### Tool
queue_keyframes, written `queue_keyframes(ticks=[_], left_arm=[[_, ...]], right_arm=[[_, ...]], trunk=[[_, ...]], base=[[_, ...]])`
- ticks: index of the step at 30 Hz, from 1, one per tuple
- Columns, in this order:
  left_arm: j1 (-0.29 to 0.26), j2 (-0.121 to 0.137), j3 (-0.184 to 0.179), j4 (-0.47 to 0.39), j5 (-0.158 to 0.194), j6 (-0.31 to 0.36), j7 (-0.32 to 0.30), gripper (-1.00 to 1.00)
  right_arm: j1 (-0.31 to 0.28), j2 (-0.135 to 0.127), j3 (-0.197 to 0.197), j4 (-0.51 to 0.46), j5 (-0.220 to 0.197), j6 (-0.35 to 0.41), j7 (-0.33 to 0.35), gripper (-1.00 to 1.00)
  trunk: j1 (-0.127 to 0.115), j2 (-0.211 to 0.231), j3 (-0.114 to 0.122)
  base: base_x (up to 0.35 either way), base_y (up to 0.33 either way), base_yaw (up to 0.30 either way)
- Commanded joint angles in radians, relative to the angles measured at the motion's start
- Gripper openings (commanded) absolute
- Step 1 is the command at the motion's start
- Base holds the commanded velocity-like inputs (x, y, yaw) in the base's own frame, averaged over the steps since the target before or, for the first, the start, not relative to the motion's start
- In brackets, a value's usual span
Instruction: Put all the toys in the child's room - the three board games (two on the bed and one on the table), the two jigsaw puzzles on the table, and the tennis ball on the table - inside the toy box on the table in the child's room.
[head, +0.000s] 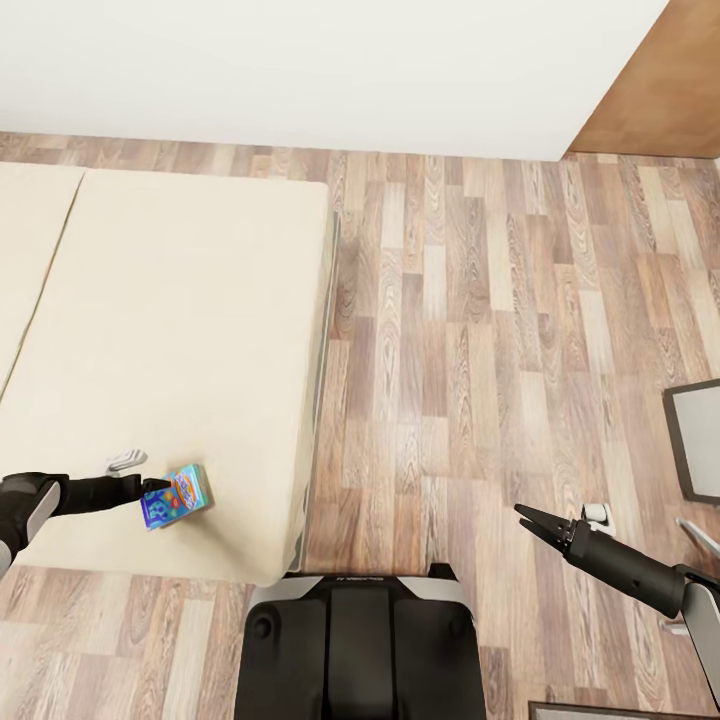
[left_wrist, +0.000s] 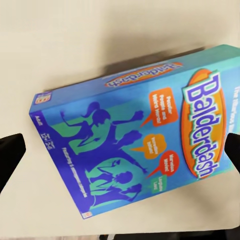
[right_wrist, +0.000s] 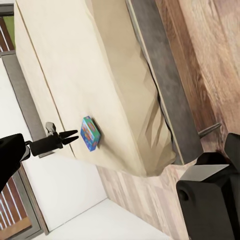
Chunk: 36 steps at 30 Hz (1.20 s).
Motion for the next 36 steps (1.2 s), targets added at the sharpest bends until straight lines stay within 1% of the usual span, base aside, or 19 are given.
queue_keyframes(ticks=[1,9,27,36], left_arm=[[0.0,0.0,0.005,0.0,0.002,0.006,-0.002,1.0],[0.0,0.0,0.004,0.0,0.002,-0.004,-0.003,1.0],[0.0,0.0,0.004,0.0,0.003,-0.008,-0.004,1.0],[0.0,0.0,0.004,0.0,0.003,-0.008,-0.008,1.0]], right_arm=[[0.0,0.0,-0.001,0.0,0.002,0.004,0.004,1.0],[0.0,0.0,-0.001,0.0,0.002,0.004,0.004,1.0],[0.0,0.0,-0.001,0.0,0.002,0.004,0.004,1.0],[0.0,0.0,-0.001,0.0,0.002,0.004,0.004,1.0]], trunk=[[0.001,-0.002,-0.002],[0.001,-0.002,-0.008],[0.001,-0.002,-0.01],[0.001,-0.002,-0.019]], base=[[0.0,0.0,0.0],[0.0,0.0,0.0],[0.0,0.0,0.0],[0.0,-0.005,0.0]])
